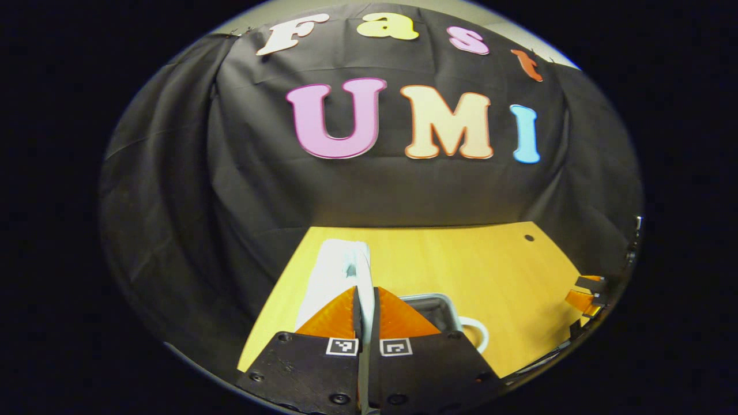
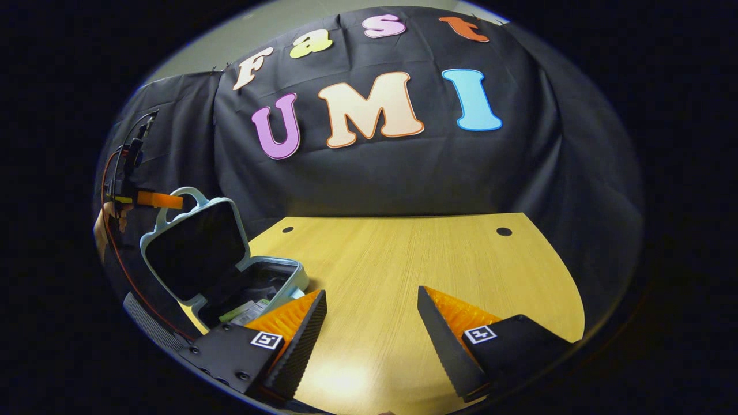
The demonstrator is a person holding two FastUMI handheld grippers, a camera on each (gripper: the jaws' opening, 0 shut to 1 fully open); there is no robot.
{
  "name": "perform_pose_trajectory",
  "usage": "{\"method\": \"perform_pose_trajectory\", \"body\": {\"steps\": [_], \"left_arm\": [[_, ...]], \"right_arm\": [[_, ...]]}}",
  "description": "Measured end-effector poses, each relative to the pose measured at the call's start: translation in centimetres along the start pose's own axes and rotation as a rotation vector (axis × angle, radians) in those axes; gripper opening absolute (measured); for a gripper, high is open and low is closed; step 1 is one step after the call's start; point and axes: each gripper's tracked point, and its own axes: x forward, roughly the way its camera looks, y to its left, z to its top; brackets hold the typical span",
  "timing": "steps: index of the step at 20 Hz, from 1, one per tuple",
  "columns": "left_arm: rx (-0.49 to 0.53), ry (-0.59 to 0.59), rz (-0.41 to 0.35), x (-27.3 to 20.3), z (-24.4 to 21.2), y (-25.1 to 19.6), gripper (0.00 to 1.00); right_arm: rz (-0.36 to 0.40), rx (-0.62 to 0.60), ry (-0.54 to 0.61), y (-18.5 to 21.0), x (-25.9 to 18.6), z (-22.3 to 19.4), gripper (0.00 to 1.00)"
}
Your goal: First open the suitcase, pack the skin care products into it, and then close the suitcase.
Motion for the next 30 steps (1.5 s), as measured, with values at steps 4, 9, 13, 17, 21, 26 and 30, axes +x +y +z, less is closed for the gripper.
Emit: {"method": "perform_pose_trajectory", "body": {"steps": [4,9,13,17,21,26,30], "left_arm": [[-0.012,0.032,-0.085,1.5,-1.6,-6.0,0.00],[-0.018,0.081,-0.150,3.5,-4.7,-11.7,0.00],[-0.045,0.109,-0.164,4.8,-7.5,-16.1,0.06],[-0.063,-0.022,-0.180,4.2,-4.9,-21.3,0.27],[-0.053,-0.248,-0.068,2.3,1.0,-23.4,0.95],[-0.004,-0.453,-0.004,-1.9,6.5,-24.9,0.95],[0.020,-0.527,-0.051,-4.1,9.2,-25.3,0.95]], "right_arm": [[-0.008,0.005,-0.015,-1.9,-0.5,1.0,0.98],[-0.026,-0.027,-0.043,-4.1,-1.8,2.1,0.98],[-0.037,-0.047,-0.087,-6.3,-3.4,3.5,0.98],[-0.017,-0.051,-0.142,-7.5,-4.8,5.5,0.98],[0.002,-0.073,-0.293,-7.5,-6.8,11.1,0.98],[-0.037,-0.042,-0.546,-6.3,-10.8,19.7,0.97],[-0.060,-0.065,-0.622,-3.8,-12.9,22.0,0.97]]}}
